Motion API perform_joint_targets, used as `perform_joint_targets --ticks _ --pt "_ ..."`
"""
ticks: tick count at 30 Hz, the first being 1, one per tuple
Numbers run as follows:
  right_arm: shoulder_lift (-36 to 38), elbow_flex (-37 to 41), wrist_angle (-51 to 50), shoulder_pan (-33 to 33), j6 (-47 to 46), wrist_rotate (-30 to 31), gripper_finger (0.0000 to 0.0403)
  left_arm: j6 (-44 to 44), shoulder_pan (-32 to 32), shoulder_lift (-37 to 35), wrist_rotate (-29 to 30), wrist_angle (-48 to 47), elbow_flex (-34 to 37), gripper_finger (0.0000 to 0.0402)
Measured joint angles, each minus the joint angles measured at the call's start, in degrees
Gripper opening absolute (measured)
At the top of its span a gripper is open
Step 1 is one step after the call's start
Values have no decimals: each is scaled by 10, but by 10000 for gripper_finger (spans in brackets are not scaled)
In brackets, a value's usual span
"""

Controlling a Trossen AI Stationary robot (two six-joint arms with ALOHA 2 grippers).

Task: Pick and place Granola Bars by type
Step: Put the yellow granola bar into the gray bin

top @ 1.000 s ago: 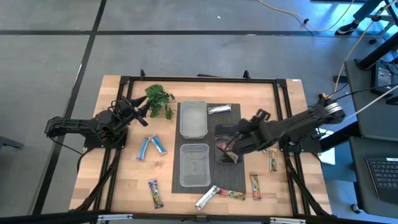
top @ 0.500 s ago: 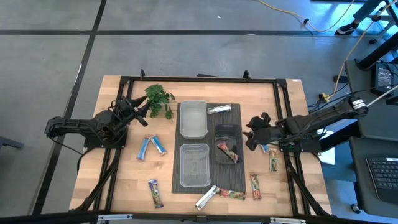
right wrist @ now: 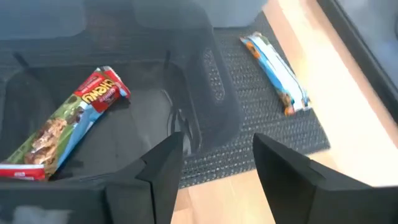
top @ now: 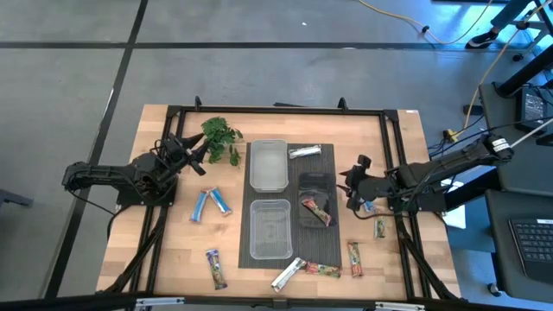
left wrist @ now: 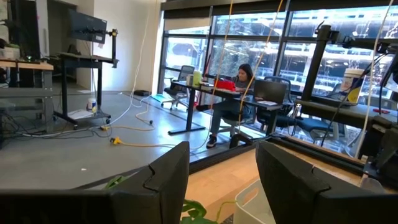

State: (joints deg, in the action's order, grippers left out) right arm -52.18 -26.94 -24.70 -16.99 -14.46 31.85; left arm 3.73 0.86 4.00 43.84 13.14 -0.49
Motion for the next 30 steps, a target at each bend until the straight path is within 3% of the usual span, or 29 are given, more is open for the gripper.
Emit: perform_joint_targets --ticks 4,12,22,26,30 --pt "0 0 15 0 18 0 198 7 0 0 0 0 0 178" --pt "0 0 14 0 45 0 198 112 0 0 0 0 0 178" --pt "0 0 14 0 32 0 198 100 0 0 -6 2 0 178" --pt "0 0 14 0 23 -10 198 62 0 0 -53 15 0 178" --pt "0 0 13 2 29 -16 198 54 0 0 -149 51 0 178"
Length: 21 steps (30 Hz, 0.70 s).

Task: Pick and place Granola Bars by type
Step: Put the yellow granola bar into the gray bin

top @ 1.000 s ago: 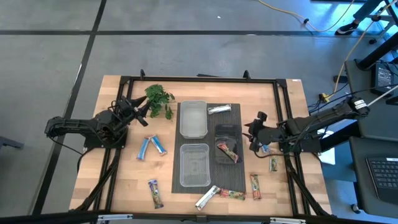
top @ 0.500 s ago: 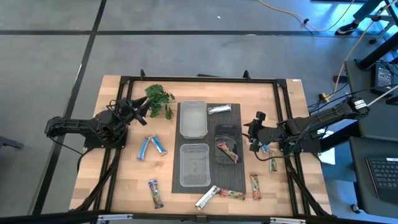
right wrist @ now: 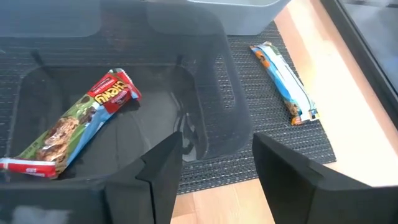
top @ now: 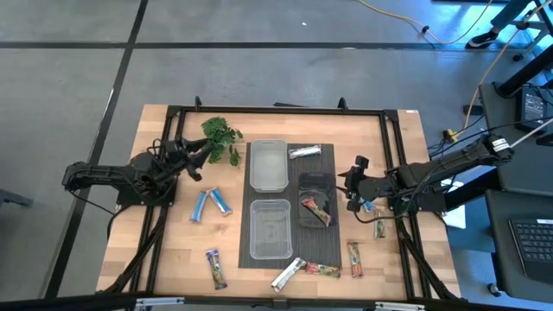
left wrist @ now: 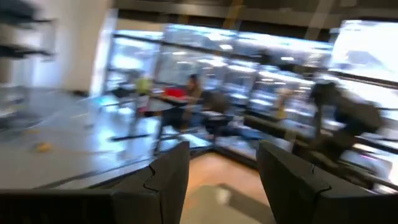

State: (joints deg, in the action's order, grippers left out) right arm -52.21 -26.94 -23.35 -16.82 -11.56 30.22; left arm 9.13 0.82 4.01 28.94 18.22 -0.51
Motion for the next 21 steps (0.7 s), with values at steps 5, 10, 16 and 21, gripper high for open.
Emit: perform_joint_targets --ticks 5,10,16,21 --pt "0 0 0 18 0 1 198 9 0 12 -86 18 -1 178" --pt "0 0 0 41 0 1 198 52 0 73 -78 -1 -39 178" --pt "0 0 0 70 -1 1 198 54 0 202 -115 -74 -151 178" --pt "0 0 0 83 -36 -2 198 130 0 334 -103 -219 -279 178"
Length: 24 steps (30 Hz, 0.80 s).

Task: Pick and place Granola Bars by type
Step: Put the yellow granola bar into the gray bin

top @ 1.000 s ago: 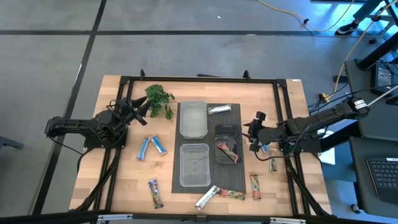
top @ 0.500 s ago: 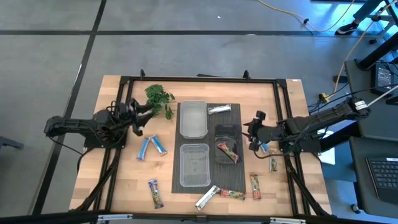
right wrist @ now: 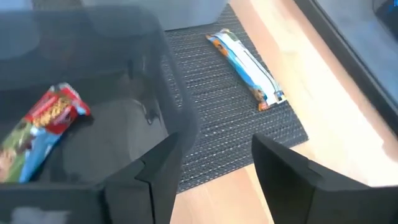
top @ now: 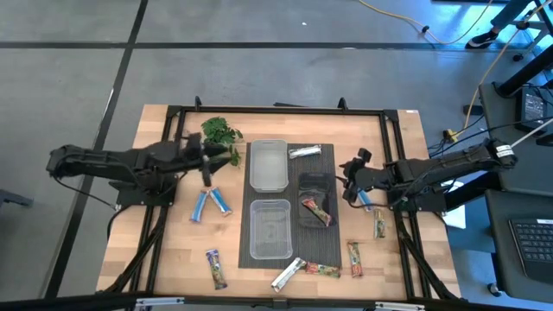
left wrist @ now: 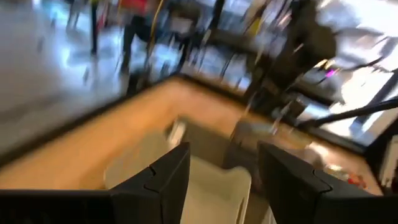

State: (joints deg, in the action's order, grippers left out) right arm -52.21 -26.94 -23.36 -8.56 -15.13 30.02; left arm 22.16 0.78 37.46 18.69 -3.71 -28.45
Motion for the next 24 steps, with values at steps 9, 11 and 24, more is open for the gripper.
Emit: perform_joint_targets --ticks 9,11,24 --pt "0 0 0 25 -27 -1 198 256 -19 222 12 -326 -206 156" --pt "0 0 -3 25 -27 -1 198 319 -30 262 10 -365 -226 148" --pt "0 0 -8 25 32 -63 198 571 -94 409 -92 -379 -234 127"
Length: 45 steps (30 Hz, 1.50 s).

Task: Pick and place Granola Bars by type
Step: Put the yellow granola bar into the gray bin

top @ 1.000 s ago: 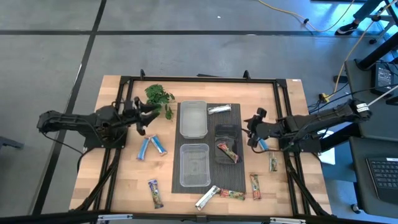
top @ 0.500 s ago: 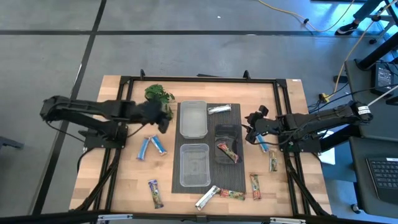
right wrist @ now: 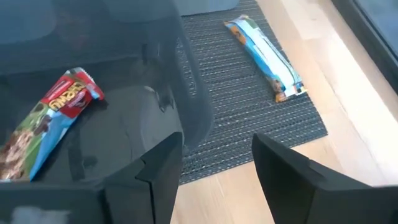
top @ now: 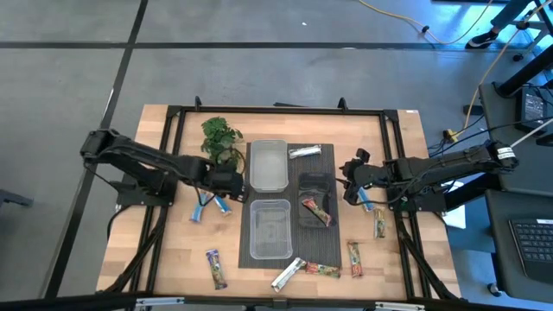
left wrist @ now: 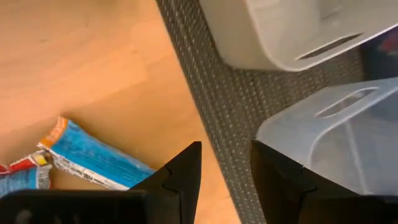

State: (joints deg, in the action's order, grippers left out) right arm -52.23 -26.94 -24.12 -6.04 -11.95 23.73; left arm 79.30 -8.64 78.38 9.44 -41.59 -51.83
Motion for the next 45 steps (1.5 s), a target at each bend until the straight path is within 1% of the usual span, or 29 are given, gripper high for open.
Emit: perform_joint_targets --ticks 3,7,11,15,26,29,34,36,38,45 --pt "0 0 0 0 1 -3 198 -18 0 16 -5 -1 0 128" --pt "0 0 0 0 -12 -33 198 -57 6 26 -6 -2 0 128" --pt "0 0 0 0 -14 -58 198 -56 10 28 -7 -1 0 134" --pt "0 0 -1 0 -19 -70 198 -55 10 28 -7 0 0 155" --pt "0 0 -10 0 -19 -70 198 -50 10 28 -6 -2 0 238" --pt "0 0 -10 0 -19 -70 198 -50 10 28 -6 0 0 249" --pt "0 0 -10 0 -19 -70 198 -48 4 28 1 8 0 249" --pt "0 0 -10 0 -13 -70 198 -24 -5 28 38 11 0 248" --pt "0 0 -10 0 -13 -70 198 27 -12 28 67 10 0 248" --pt "0 0 -10 0 -12 -69 198 229 -49 32 87 -58 0 247"
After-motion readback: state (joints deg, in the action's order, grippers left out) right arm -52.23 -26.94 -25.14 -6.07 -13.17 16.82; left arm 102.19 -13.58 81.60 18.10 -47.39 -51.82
